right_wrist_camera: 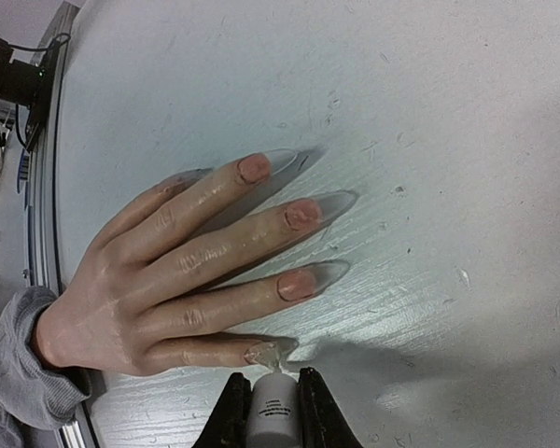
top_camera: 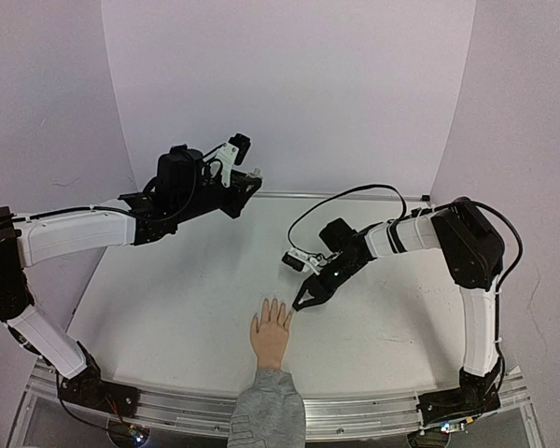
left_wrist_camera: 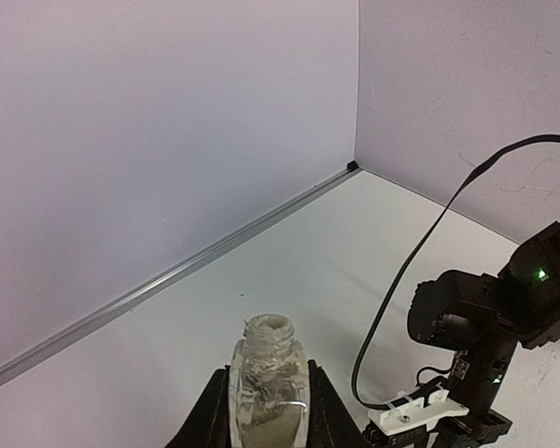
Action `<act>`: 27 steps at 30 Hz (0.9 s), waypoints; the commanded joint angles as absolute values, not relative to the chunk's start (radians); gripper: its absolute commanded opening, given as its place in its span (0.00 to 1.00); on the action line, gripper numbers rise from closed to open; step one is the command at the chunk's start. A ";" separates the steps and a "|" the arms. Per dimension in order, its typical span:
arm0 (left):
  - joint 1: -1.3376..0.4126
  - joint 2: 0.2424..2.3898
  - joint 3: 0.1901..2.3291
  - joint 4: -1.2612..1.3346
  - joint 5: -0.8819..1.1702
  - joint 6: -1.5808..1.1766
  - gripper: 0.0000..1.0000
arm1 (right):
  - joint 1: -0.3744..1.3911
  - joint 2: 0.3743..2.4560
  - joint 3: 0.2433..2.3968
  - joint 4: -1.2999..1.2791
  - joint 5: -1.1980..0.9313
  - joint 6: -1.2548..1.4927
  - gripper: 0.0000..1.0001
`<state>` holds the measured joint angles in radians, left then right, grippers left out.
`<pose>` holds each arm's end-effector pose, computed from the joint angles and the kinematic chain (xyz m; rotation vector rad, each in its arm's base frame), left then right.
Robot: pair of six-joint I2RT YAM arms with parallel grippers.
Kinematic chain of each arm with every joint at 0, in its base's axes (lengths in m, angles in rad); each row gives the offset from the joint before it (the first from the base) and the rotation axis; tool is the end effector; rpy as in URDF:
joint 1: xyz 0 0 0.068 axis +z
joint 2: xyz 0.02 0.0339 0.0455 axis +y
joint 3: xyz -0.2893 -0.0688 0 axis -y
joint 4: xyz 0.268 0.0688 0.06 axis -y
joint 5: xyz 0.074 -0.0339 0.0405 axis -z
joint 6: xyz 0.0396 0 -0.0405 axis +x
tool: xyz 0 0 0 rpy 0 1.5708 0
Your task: Paint the nails
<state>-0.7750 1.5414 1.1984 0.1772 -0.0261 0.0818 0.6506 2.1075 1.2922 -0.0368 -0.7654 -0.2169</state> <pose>0.2837 -0.2764 0.3503 0.7139 1.6102 -0.4849 0.3517 0.3022 0.1310 -1.3227 2.0020 1.1244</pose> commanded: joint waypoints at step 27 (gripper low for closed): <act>-0.770 1.524 1.236 0.241 -0.003 0.066 0.00 | 0.643 1.975 1.212 0.032 -0.802 -0.173 0.00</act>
